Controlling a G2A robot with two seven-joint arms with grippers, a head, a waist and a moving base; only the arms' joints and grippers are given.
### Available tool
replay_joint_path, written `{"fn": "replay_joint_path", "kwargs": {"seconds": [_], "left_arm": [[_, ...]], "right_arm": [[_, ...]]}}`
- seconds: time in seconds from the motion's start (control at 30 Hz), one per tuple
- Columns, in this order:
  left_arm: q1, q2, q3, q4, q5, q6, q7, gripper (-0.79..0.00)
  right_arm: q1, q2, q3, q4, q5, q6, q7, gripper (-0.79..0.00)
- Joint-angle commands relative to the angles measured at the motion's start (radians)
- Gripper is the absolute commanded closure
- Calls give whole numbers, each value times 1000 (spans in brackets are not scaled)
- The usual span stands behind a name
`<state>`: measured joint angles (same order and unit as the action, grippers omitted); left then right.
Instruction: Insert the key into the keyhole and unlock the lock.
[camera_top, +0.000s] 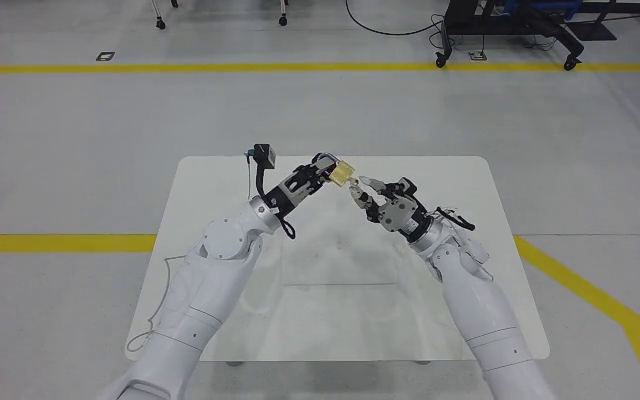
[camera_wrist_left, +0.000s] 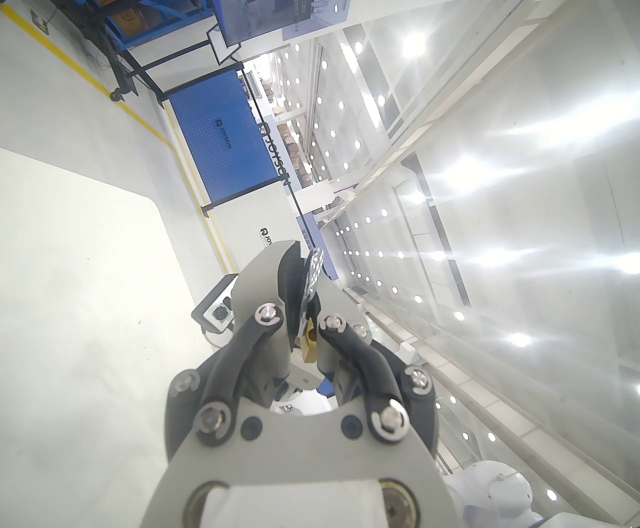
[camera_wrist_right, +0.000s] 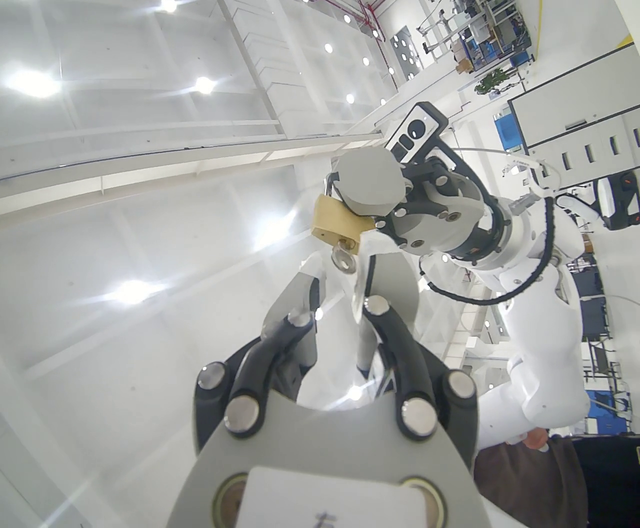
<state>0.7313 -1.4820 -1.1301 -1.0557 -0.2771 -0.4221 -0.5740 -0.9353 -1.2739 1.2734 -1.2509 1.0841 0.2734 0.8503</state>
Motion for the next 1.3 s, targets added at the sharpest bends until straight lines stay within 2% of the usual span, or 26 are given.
{"fn": "replay_joint_path", "kwargs": {"seconds": [0.0,0.13,0.2,0.23,0.3,0.53,0.8,0.93,0.97,1.03,1.1,1.13,1.27], "left_arm": [[-4,2,-2,5,20,10,6,0],[-12,9,-6,4,89,44,-3,0],[-18,16,-5,1,141,73,-31,0],[-21,20,-4,0,175,87,-42,0],[-24,27,2,-7,237,117,-73,0],[-38,40,55,26,429,208,-174,0],[-96,8,190,170,539,177,-178,0],[-120,-7,241,223,562,130,-217,0],[-125,-9,245,238,562,127,-216,-145],[-133,-12,251,262,572,124,-211,-379],[-140,-12,251,279,582,123,-195,-757],[-142,-11,247,283,581,121,-186,-785],[-146,0,212,276,575,104,-157,-785]], "right_arm": [[1,2,9,-1,-2,-4,5,-296],[-1,8,46,3,-3,-33,1,-419],[-5,14,75,-5,-26,-71,-10,-736],[-9,17,91,-12,-49,-100,-20,-785],[-19,27,123,-34,-121,-159,-30,-785],[-21,29,128,-38,-134,-166,-31,-785],[-21,29,128,-38,-134,-166,-31,-785],[-21,29,128,-38,-134,-166,-31,-785],[-21,29,128,-38,-134,-166,-31,-785],[-21,29,128,-38,-134,-166,-31,-785],[-21,29,128,-38,-134,-166,-31,-785],[-21,29,128,-38,-134,-166,-31,-785],[-21,29,128,-38,-134,-166,-31,-785]]}}
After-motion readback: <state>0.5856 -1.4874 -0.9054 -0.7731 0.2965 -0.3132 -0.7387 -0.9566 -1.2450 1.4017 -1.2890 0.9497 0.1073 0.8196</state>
